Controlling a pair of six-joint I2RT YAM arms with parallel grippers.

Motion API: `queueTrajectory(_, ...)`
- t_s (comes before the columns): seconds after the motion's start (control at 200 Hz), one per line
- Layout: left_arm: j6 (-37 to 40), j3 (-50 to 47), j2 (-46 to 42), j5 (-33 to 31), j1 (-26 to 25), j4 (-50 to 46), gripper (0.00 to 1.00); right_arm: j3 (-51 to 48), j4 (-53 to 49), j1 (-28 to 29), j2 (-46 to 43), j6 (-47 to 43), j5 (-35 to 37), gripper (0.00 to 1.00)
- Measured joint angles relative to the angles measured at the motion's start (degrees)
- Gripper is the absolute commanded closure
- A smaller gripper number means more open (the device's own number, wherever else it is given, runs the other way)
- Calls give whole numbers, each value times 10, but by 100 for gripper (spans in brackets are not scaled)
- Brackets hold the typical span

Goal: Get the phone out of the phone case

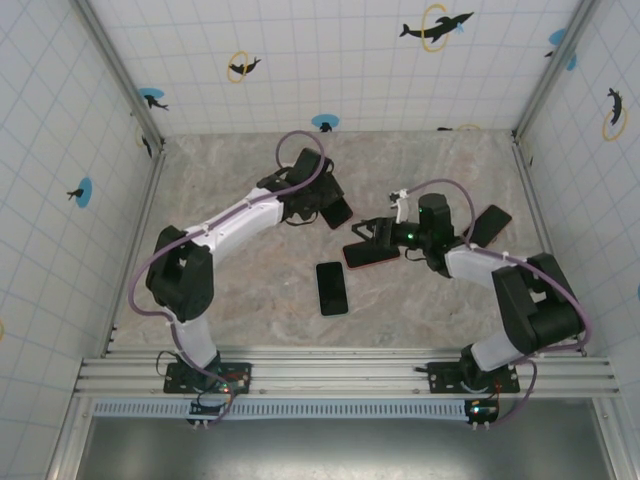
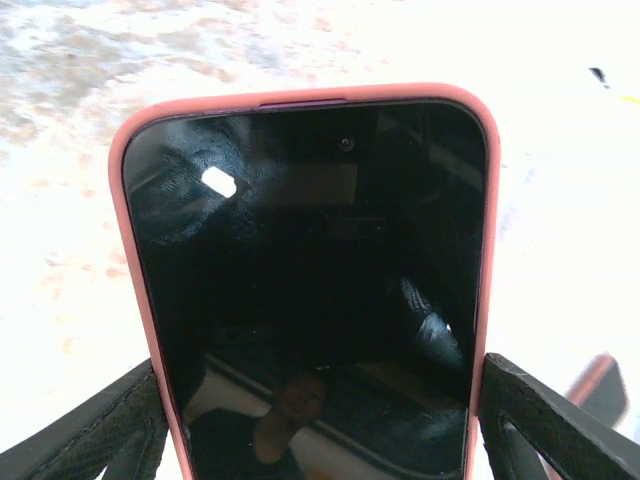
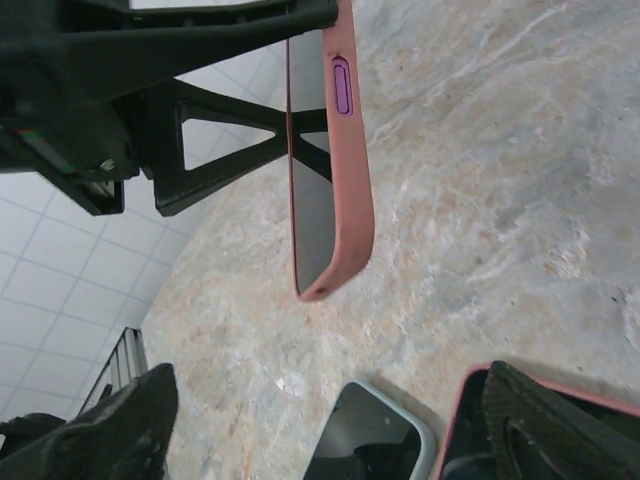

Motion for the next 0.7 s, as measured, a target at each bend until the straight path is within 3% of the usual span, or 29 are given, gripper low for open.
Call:
queueTrajectory(0.551, 26, -45, -33, 63, -11, 73, 53, 27, 82, 8, 50, 61, -3, 71)
queueTrajectory(0.701, 28, -49, -33, 71, -13, 86, 49, 31, 94, 11, 56, 70, -3, 80)
